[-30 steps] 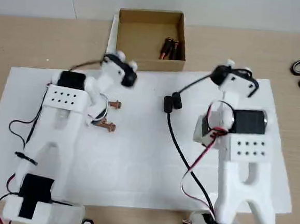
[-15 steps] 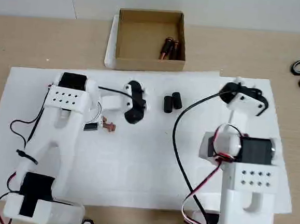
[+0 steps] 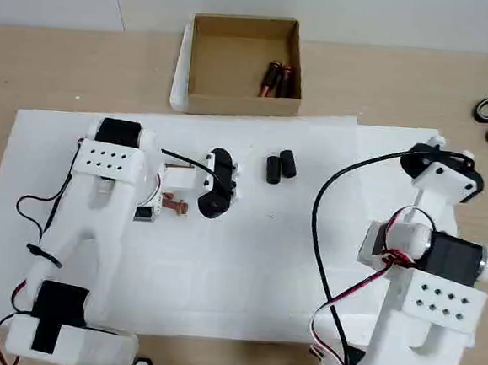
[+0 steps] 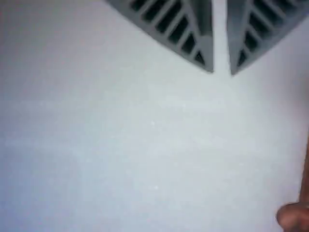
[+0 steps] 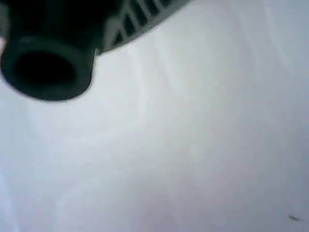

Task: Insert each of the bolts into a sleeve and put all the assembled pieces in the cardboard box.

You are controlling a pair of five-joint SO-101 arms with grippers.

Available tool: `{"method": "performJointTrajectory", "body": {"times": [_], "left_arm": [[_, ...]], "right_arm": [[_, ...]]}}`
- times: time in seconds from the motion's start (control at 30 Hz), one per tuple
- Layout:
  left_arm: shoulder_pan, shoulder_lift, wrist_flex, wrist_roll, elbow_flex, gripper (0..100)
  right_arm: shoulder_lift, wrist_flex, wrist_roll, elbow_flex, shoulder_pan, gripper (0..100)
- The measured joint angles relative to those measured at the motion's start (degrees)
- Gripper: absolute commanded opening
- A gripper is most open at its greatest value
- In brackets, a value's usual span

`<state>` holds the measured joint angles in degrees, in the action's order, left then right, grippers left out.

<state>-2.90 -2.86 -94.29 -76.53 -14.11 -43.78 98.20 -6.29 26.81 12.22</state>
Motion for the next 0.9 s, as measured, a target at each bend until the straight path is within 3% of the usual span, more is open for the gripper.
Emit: {"method": "performJointTrajectory", "body": {"times": [0.2, 0.37, 0.9], "left_arm": [[0.00, 0.35, 3.25, 0.00, -0.88, 2], [-0.26, 4.48, 9.05, 0.00, -3.69, 8], [-3.25, 5.80, 14.07, 0.00, -3.69, 8]], "right_arm": [[0.00, 0.00, -1.93, 0.00, 0.00, 0.2], [0.00, 0.00, -2.20, 0.00, 0.00, 0.2], [0.00, 0.00, -2.20, 0.00, 0.00, 0.2]]}}
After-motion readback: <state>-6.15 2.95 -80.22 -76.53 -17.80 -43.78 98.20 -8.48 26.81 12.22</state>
